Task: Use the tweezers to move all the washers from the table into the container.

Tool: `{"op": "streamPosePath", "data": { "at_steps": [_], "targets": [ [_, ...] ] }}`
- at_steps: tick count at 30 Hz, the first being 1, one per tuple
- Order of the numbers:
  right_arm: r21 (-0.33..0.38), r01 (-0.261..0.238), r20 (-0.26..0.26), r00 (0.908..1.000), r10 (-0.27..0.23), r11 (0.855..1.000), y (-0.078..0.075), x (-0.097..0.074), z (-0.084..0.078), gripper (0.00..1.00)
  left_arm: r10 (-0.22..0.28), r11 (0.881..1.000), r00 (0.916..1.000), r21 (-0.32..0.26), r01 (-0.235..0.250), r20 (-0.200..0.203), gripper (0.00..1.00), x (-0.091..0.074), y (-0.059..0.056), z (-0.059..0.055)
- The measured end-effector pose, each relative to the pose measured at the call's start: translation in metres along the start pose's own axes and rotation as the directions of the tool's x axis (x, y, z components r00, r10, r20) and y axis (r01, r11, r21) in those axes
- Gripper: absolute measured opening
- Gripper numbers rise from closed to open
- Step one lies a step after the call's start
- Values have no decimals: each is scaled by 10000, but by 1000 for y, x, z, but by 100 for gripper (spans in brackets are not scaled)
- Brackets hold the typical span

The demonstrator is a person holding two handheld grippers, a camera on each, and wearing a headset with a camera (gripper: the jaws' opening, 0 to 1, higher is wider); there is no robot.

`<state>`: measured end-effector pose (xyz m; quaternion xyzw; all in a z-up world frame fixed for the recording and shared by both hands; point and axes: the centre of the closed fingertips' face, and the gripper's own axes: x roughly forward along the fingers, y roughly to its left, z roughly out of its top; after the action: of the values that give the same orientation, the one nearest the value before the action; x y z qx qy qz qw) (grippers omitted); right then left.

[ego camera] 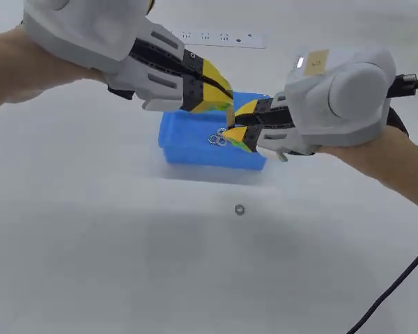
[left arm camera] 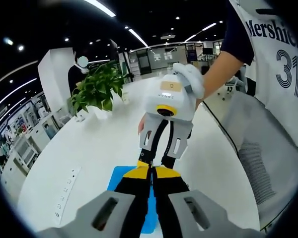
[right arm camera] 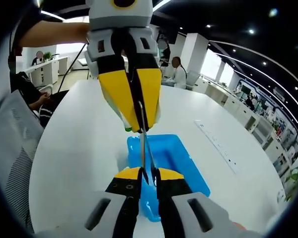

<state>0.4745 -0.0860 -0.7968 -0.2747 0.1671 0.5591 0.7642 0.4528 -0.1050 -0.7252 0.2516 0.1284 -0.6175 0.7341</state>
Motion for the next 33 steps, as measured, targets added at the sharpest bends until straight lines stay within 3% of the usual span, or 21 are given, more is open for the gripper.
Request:
{"op": "streamPosePath", "data": {
  "at_steps": [7,8,10,19,27,33],
  "targets": [
    [337,56,-82,10000,-54,9994,22,-13,-10,13,-325,9991,9995,-267,326,27,5,7,-27,4],
    [440,72,-63,10000,-69,9990,27,-15,-12,13,-385,9988,9993,-296,386,37,5,8,-26,3],
    [561,28,-79,10000,-24,9984,34,-18,-15,13,-517,9981,9987,-323,516,-12,5,10,-34,3],
    [797,-223,-231,9994,242,9966,58,-19,-27,13,-703,9953,9975,-671,702,0,5,19,-63,-2],
    [890,-525,-404,9976,562,9946,72,-18,-41,13,-695,9933,9976,-928,687,-51,6,27,-75,-9],
    [1103,-626,-458,9966,680,9919,77,-16,-49,13,-796,9906,9968,-1120,779,-103,5,33,-76,-15]
  ]
}}
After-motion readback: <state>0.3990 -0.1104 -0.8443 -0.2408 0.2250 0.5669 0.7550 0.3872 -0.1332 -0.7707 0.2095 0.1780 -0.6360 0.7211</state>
